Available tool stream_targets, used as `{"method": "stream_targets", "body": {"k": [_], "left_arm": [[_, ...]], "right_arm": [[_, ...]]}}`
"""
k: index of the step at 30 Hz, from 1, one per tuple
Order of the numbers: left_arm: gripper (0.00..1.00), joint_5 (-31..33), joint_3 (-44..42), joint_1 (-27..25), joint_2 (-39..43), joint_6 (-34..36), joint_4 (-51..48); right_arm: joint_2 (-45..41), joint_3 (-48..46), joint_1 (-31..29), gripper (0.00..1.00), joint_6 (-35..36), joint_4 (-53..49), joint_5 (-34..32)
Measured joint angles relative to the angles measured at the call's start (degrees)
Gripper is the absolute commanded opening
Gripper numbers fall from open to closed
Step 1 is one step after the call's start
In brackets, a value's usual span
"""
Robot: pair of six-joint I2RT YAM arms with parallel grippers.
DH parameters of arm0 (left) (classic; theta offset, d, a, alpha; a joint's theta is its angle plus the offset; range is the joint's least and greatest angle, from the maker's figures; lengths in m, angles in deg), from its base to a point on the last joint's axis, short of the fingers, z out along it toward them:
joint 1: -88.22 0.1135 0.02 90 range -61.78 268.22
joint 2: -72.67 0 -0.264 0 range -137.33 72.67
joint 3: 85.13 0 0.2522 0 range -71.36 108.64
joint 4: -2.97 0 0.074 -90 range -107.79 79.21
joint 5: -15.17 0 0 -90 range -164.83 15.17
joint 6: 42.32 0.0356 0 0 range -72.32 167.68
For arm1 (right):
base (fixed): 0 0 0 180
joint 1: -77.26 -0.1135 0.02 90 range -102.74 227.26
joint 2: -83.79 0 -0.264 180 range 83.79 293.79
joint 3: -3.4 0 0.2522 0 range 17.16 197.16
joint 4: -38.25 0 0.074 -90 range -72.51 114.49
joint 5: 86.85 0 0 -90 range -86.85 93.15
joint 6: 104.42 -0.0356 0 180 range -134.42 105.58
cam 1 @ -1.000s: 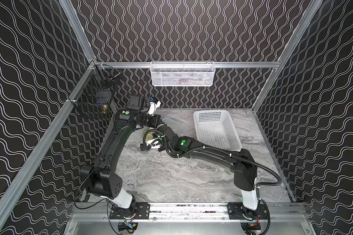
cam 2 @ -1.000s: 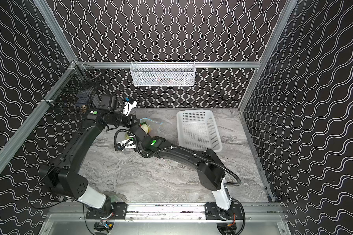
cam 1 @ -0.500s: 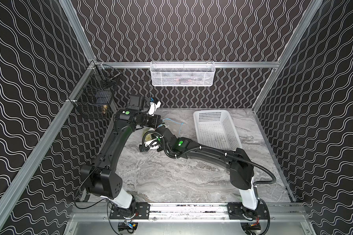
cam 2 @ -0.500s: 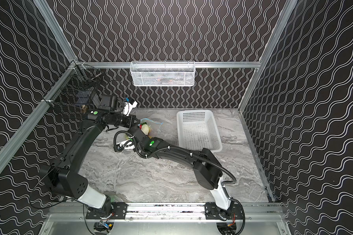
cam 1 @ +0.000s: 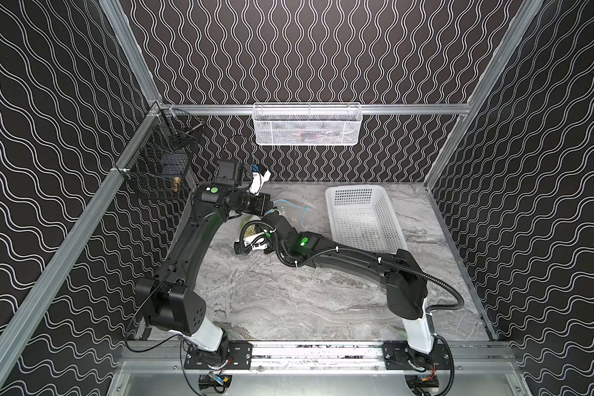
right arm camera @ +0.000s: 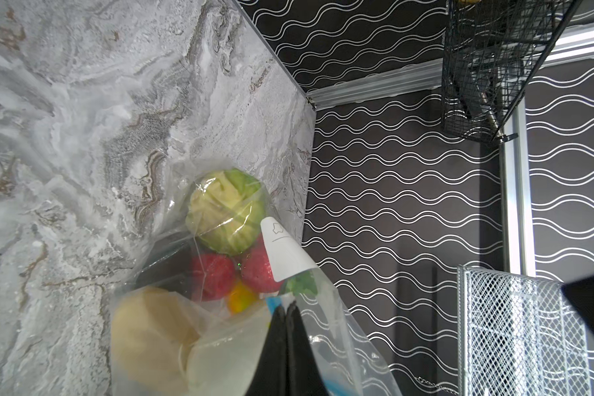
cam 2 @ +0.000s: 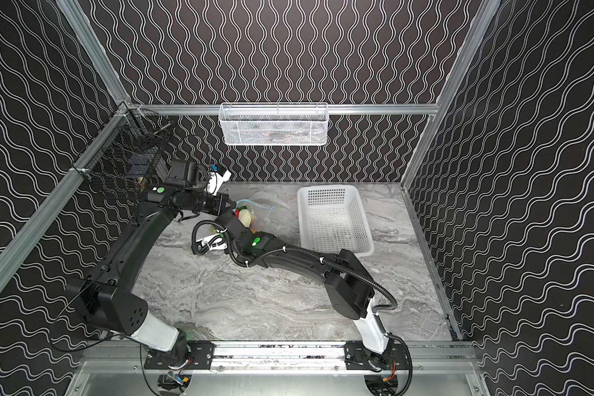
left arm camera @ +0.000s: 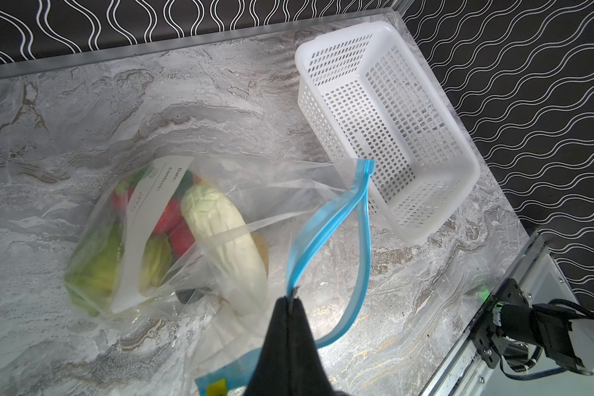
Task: Place the food in the zip-top bag and seal the zipper
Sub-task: 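Pinch the blue zipper edge with the right gripper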
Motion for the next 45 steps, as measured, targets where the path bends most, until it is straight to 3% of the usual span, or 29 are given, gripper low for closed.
{"method": "stream_targets", "body": {"k": [2, 11, 16, 22, 26, 29, 34, 42, 45], "left_arm": [[0.0, 0.2, 0.0, 0.0, 0.3, 0.0, 0.0], [0.0, 0.4, 1.4, 0.0, 0.6, 0.0, -0.8], [0.0, 0.5, 1.7, 0.0, 0.6, 0.0, -1.1], [0.0, 0.6, 1.7, 0.0, 0.6, 0.0, -1.3], [0.0, 0.5, 1.7, 0.0, 0.6, 0.0, -1.3], [0.0, 0.5, 1.7, 0.0, 0.6, 0.0, -1.3], [0.0, 0.6, 1.7, 0.0, 0.7, 0.0, -1.3], [0.0, 0.8, 1.8, 0.0, 0.7, 0.0, -1.4], [0.0, 0.8, 2.0, 0.0, 0.8, 0.0, -1.5]], "right_arm": [[-0.1, 0.2, 0.2, 0.0, -0.1, 0.0, 0.0], [-2.9, 0.7, 0.3, 0.5, -1.1, -2.0, 1.8], [-3.1, 0.7, 0.3, 0.7, -1.5, -4.2, 2.6], [-3.3, 0.2, 0.3, 0.75, -1.2, -4.5, 2.4], [-2.3, 0.4, 0.3, 0.73, 0.6, -4.2, 1.2], [-0.9, 0.9, 0.2, 0.66, 2.1, -4.0, 0.4], [0.7, 1.7, 0.3, 0.48, 5.4, -2.1, -1.5], [1.7, 2.6, 1.1, 0.02, 9.7, 0.2, -3.3], [1.7, 2.6, 1.3, 0.0, 10.1, 0.4, -3.5]]}}
